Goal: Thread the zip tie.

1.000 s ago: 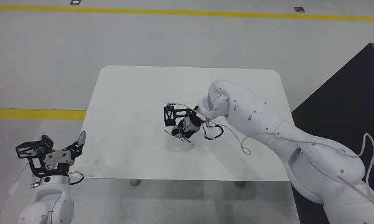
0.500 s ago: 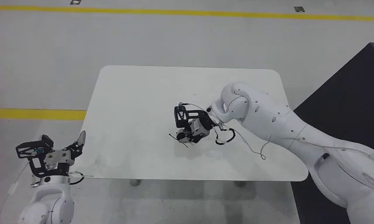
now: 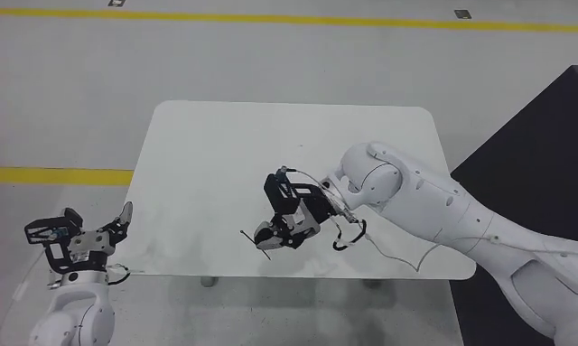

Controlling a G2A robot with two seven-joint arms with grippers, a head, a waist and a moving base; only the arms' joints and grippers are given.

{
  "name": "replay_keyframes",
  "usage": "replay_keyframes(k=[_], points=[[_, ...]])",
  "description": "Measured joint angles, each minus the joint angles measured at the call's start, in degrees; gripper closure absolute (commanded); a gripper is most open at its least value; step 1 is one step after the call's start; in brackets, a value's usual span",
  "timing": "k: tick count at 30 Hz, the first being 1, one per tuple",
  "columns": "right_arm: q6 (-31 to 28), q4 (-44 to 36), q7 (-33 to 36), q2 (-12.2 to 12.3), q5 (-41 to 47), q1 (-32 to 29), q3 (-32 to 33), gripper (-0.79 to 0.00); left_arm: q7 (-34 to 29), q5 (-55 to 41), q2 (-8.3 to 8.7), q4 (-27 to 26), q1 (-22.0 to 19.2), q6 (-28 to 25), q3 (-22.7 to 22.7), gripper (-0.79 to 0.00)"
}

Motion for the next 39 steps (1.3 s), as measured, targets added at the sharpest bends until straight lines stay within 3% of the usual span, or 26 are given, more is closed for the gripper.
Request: replay_keyframes(k=[21, 27, 34, 39], points=[[0.0, -2.1, -0.9, 0.0, -2.3, -0.9, 0.9, 0.000, 0.0, 0.0, 0.00, 0.0, 0.0, 0.0, 0.0, -0.785], [0.0, -7.5, -0.9, 3.7, -7.5, -2.4, 8.5, 0.000, 0.0, 0.0, 0.00, 0.0, 0.0, 0.0, 0.0, -0.785], [0.0, -18.9, -4.3, 9.5, -17.1, -9.9, 19.4, 0.000, 0.0, 0.0, 0.00, 0.0, 0.0, 0.0, 0.0, -0.785], [0.5, -15.8, -5.8, 10.4, -19.2, -11.6, 21.9, 0.000, 0.0, 0.0, 0.00, 0.0, 0.0, 0.0, 0.0, -0.785]])
